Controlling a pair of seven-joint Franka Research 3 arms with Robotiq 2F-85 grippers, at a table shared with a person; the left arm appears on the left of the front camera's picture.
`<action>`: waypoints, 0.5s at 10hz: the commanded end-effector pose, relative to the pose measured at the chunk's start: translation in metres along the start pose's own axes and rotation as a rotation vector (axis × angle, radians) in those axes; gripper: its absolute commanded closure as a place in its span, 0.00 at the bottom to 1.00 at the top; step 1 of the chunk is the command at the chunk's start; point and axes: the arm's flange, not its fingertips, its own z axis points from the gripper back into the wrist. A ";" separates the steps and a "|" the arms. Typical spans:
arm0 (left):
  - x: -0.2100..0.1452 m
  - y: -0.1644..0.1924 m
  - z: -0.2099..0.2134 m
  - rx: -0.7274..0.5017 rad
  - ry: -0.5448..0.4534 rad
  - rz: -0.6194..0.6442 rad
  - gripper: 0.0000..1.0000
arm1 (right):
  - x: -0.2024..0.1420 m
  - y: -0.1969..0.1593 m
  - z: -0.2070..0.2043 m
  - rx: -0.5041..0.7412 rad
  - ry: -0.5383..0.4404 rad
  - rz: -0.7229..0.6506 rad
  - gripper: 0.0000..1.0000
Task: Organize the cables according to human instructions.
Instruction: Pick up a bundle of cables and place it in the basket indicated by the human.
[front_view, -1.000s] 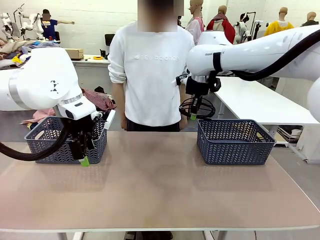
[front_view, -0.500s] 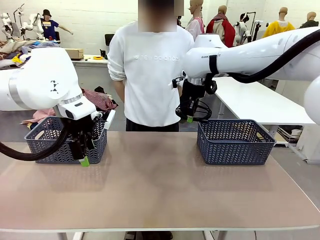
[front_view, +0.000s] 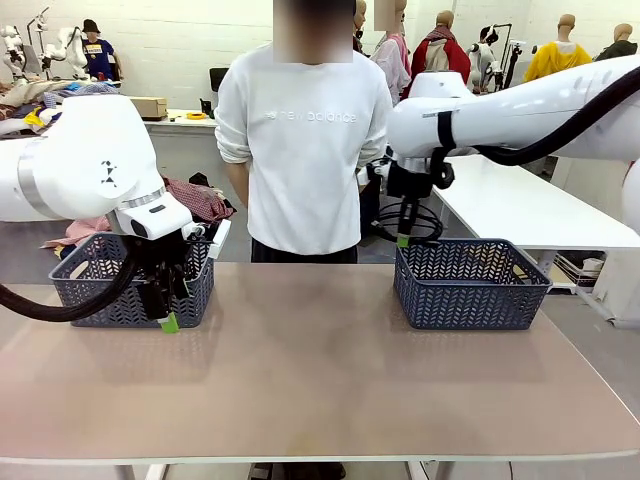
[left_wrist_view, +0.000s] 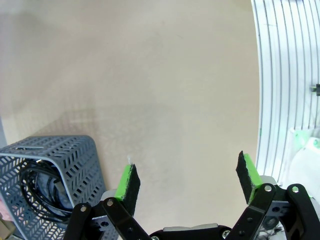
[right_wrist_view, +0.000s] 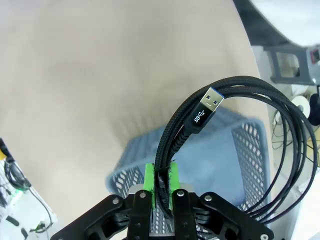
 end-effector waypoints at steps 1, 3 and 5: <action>-0.001 0.000 0.001 0.004 0.001 0.002 0.00 | -0.040 0.005 0.002 -0.013 -0.033 0.016 0.87; -0.001 0.000 0.001 0.004 0.001 0.002 0.00 | -0.075 -0.004 -0.002 -0.026 -0.040 0.017 0.87; -0.001 0.000 0.001 0.004 0.001 0.002 0.00 | -0.096 -0.008 -0.012 -0.032 -0.061 0.052 0.87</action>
